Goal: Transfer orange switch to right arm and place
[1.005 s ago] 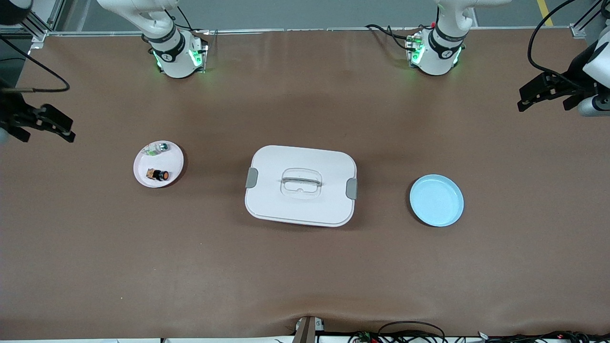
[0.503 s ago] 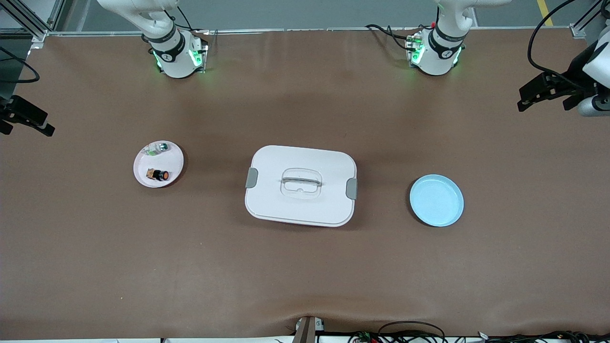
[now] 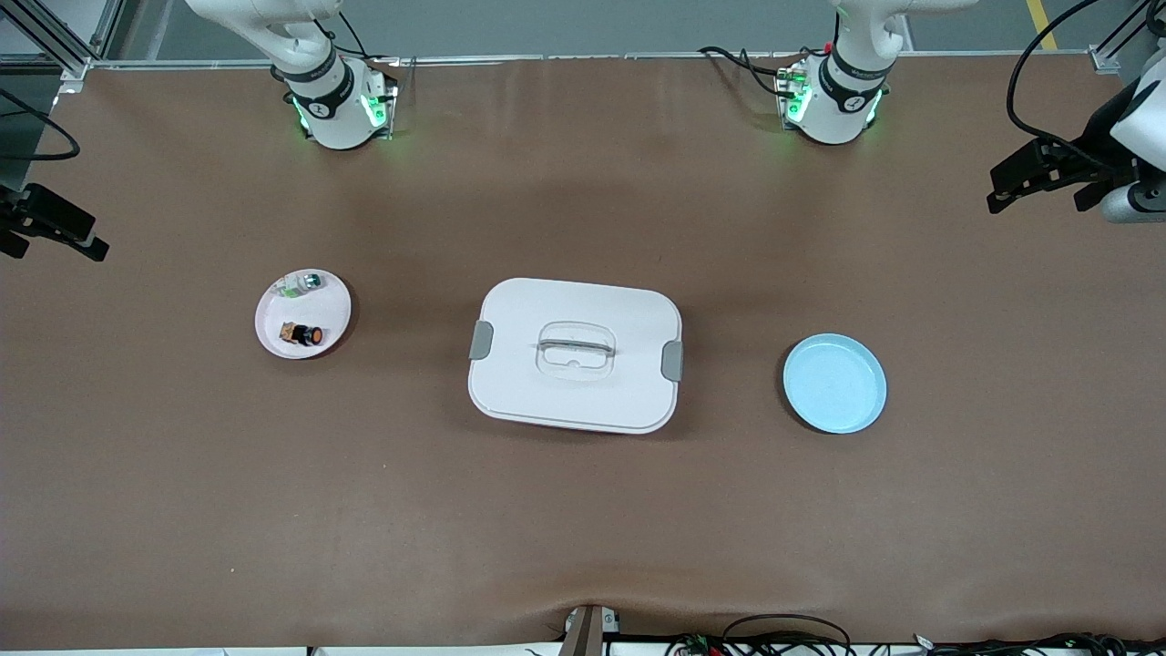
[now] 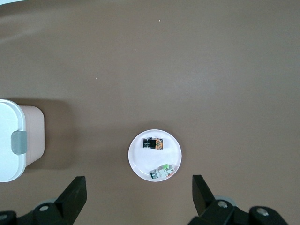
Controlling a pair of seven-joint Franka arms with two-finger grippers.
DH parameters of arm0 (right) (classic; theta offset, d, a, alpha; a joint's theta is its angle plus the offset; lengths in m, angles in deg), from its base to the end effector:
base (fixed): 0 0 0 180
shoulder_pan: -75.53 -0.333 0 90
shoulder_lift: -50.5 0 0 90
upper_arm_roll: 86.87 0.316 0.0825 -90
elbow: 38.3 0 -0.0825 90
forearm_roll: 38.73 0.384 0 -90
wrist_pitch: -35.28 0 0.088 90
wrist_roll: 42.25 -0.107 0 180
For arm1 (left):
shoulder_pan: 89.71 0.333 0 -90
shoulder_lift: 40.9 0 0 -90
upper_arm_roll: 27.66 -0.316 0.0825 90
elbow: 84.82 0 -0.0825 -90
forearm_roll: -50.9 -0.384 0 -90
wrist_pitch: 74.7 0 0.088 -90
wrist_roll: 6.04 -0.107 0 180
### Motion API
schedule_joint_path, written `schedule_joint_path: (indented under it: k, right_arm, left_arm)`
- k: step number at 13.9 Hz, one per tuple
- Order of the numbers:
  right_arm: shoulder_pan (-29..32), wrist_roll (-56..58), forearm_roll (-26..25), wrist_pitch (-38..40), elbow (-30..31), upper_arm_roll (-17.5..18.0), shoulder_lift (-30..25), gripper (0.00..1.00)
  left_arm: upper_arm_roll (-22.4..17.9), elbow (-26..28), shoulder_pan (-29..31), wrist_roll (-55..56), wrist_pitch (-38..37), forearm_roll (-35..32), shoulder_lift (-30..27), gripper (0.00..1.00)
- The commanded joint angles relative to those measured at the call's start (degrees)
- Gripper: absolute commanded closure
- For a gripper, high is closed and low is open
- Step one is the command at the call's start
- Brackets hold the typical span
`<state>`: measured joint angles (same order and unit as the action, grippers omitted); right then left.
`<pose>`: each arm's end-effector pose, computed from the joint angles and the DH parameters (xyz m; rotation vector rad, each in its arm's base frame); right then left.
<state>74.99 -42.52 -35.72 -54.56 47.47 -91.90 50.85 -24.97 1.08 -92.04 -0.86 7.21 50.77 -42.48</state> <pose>0.5555 -0.0378 0.6559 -3.0878 0.1254 -0.1033 0.5291 -0.0466 0.6606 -3.1336 -0.0049 0.0652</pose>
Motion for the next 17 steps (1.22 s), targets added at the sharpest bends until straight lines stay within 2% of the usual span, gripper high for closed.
schedule_joint_path:
  k: [1, 4, 17]
  right_arm:
    - [0.72, 0.01, 0.59, 0.72, -0.51, 0.37, 0.18, 0.0]
    - [0.72, -0.08, 0.59, 0.72, -0.51, 0.37, 0.26, 0.0]
    - [0.37, 0.01, 0.68, 0.28, -0.87, 0.37, 0.7, 0.0]
  left_arm:
    - [0.04, -0.64, 0.13, -0.97, -0.53, -1.28, 0.17, 0.0]
    - [0.04, -3.1, -0.4, -0.79, -0.53, -1.37, 2.27, 0.0]
    - [0.13, -3.19, -0.22, -0.96, -1.76, -1.28, 1.75, 0.0]
